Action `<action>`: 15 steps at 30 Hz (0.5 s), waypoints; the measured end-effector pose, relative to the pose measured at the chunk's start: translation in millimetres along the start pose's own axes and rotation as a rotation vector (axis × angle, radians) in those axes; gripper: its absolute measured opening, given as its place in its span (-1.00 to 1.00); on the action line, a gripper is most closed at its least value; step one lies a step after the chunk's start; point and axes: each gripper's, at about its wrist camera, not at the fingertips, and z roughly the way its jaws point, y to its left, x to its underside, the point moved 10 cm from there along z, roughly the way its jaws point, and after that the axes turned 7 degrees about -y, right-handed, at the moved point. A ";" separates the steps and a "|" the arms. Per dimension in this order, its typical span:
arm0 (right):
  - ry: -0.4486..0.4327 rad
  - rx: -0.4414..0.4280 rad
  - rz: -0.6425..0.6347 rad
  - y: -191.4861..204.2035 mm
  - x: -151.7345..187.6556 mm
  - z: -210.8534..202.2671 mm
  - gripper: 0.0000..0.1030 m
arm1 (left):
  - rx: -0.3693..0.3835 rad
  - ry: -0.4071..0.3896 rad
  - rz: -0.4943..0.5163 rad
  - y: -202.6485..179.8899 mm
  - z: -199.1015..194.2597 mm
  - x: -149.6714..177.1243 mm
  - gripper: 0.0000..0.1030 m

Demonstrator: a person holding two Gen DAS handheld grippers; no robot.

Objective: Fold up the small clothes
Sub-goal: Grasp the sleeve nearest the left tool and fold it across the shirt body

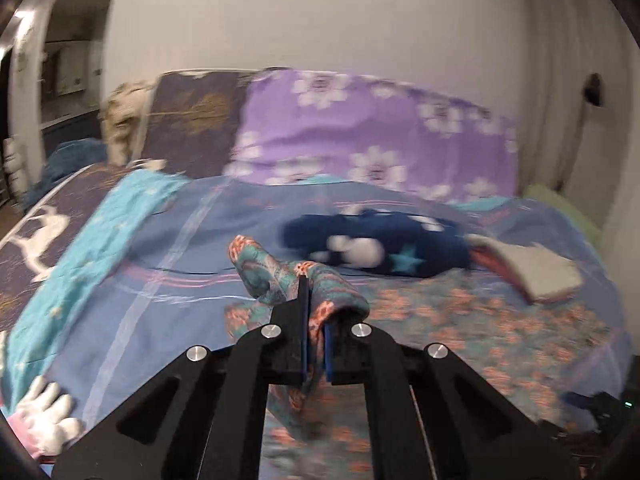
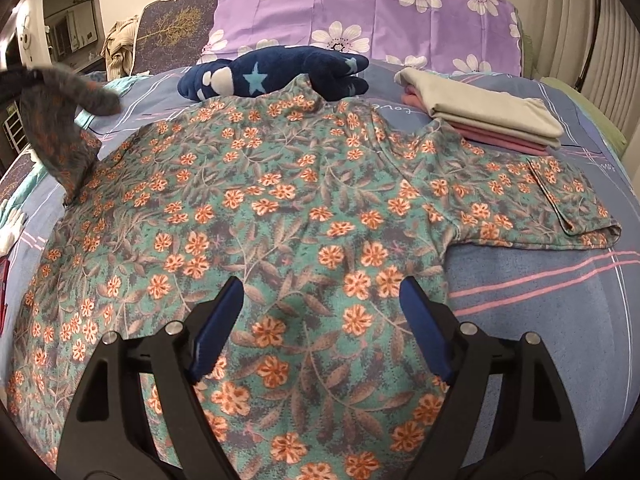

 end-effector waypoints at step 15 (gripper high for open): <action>0.006 -0.118 0.006 0.1 -6.6 -14.2 0.57 | 0.151 0.299 0.233 -97.6 36.5 165.1 -0.22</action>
